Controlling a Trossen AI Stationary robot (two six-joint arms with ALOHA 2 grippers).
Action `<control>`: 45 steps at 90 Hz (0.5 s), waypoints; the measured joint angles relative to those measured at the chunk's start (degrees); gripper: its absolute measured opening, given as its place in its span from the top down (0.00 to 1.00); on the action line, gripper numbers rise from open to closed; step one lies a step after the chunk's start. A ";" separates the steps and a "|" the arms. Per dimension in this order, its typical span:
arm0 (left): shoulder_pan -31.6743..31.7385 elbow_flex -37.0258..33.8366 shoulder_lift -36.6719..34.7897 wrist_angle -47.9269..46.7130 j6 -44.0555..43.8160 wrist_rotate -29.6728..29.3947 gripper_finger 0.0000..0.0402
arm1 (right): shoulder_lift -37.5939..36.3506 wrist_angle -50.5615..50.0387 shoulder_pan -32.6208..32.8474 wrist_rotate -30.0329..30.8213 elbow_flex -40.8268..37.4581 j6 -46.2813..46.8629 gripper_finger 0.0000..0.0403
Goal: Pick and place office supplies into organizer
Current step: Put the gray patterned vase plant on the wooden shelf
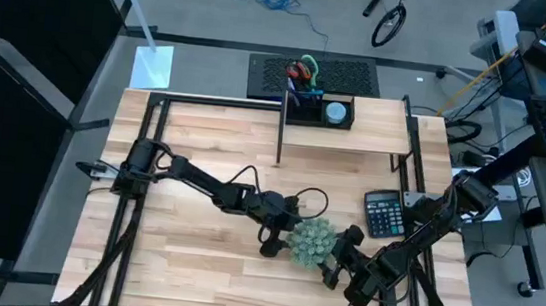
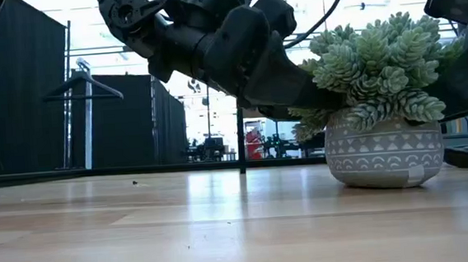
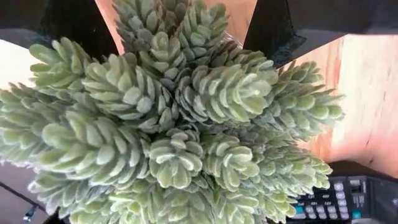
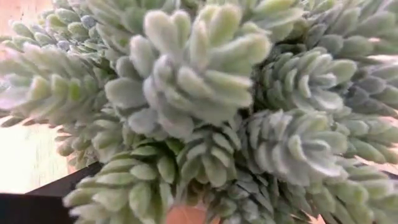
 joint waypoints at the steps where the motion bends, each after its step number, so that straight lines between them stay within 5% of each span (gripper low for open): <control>1: -0.01 -0.01 0.00 0.13 0.31 0.25 0.23 | 0.01 -0.04 0.00 -0.03 0.00 -0.01 0.05; 45: -0.12 -0.02 1.14 1.81 3.18 0.21 0.23 | 0.00 0.04 -0.81 0.52 0.02 0.66 0.05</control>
